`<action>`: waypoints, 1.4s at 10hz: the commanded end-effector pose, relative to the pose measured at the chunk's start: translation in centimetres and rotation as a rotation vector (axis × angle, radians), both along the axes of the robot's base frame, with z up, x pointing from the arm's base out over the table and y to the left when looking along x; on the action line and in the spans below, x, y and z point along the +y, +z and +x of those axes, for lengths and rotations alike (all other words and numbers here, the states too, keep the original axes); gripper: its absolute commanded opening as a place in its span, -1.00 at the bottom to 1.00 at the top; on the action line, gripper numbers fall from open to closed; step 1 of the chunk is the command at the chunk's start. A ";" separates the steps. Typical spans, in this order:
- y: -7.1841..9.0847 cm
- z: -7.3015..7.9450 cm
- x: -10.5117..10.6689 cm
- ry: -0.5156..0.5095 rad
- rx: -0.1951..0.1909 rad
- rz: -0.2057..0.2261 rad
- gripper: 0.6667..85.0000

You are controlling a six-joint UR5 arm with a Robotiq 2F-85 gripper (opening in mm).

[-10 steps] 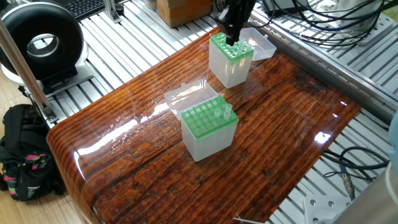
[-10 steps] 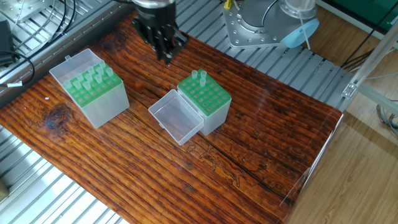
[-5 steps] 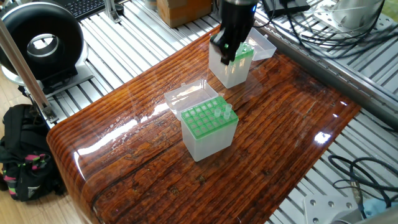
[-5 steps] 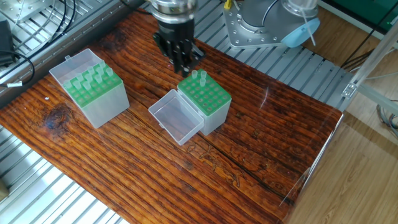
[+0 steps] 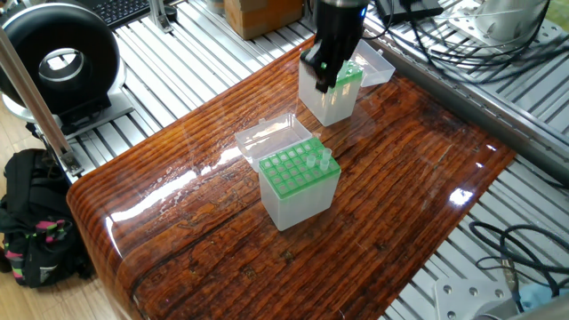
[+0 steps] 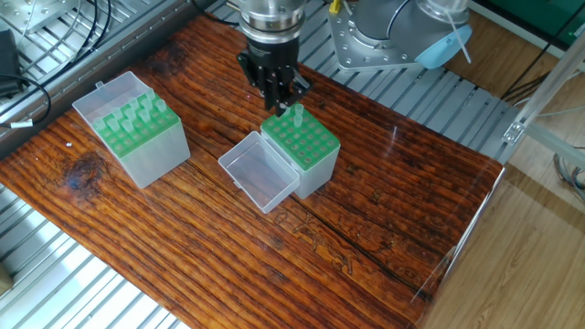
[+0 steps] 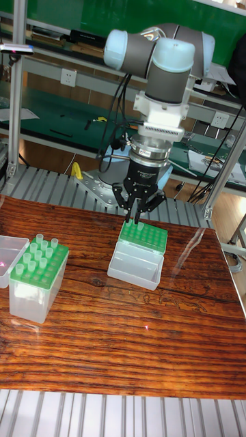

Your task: Transfer all large pipette tips from one holder to another

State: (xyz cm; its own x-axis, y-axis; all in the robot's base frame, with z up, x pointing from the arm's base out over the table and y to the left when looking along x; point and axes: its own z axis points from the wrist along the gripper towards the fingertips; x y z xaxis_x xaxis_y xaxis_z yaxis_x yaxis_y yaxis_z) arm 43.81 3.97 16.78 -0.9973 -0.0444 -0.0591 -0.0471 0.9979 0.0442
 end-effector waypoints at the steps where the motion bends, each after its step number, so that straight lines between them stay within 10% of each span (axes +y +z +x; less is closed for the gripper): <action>1: -0.1 -0.1 -0.8 0.179 -0.009 -0.048 -0.41; 4: 0.2 -1.9 1.7 0.279 0.038 0.041 -0.36; 7: 1.3 -2.7 4.4 0.272 -0.003 0.096 -0.32; 10: 0.3 -2.4 2.6 0.272 0.009 0.020 -0.30; 12: 0.7 -4.5 -0.8 0.305 0.105 -0.088 -0.49; 14: 0.7 -4.7 -0.4 0.419 0.107 -0.072 -0.43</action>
State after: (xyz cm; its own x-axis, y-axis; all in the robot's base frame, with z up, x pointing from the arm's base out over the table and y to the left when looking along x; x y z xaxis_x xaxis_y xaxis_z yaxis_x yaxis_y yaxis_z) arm 39.78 4.15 17.26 -0.9276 -0.3723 0.0315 -0.3723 0.9281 0.0072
